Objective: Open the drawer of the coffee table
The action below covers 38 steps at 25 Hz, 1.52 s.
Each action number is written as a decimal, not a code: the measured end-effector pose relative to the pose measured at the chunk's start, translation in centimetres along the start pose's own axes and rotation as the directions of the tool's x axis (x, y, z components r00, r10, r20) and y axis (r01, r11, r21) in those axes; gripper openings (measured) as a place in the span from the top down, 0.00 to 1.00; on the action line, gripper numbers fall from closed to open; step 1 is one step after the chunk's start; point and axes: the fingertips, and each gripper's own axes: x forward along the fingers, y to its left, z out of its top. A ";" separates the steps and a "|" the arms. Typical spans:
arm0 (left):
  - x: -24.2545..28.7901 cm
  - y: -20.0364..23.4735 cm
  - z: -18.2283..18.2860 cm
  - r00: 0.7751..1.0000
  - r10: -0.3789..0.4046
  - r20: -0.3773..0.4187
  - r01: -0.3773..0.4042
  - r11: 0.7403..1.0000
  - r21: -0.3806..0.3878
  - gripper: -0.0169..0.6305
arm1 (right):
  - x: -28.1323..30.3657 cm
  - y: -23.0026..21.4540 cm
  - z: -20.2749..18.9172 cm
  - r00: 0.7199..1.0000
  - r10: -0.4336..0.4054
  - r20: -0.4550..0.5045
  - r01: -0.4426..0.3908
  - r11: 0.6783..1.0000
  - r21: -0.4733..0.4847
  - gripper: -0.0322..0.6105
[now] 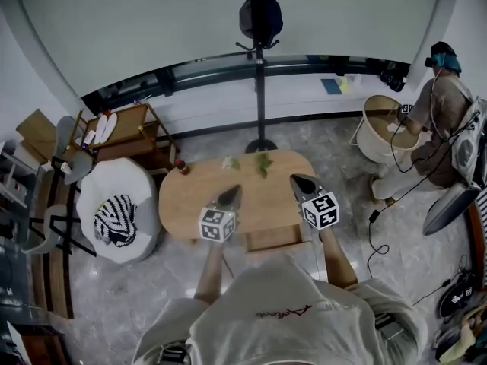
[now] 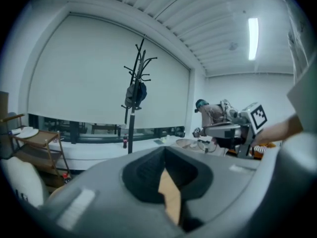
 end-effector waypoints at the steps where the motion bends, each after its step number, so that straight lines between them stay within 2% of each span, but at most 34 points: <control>1: 0.2 -0.1 0.2 1.000 -0.004 0.002 0.004 1.000 0.004 0.97 | -0.1 -0.1 0.0 1.000 -0.003 0.000 0.003 1.000 -0.001 0.94; 10: 1.9 -1.6 0.9 1.000 -0.006 0.000 0.006 1.000 0.016 0.97 | -1.7 -1.9 -0.1 1.000 -0.004 -0.008 0.004 1.000 -0.013 0.94; 22: 4.3 -5.0 2.7 0.998 0.069 -0.010 -0.069 0.997 0.026 0.97 | -2.8 -5.6 1.5 0.997 0.076 0.028 -0.076 0.997 -0.029 0.94; 38: 5.3 -6.9 2.8 0.996 0.093 0.018 -0.093 0.996 -0.009 0.97 | -4.3 -7.3 0.7 0.997 0.069 0.034 -0.068 0.997 -0.025 0.94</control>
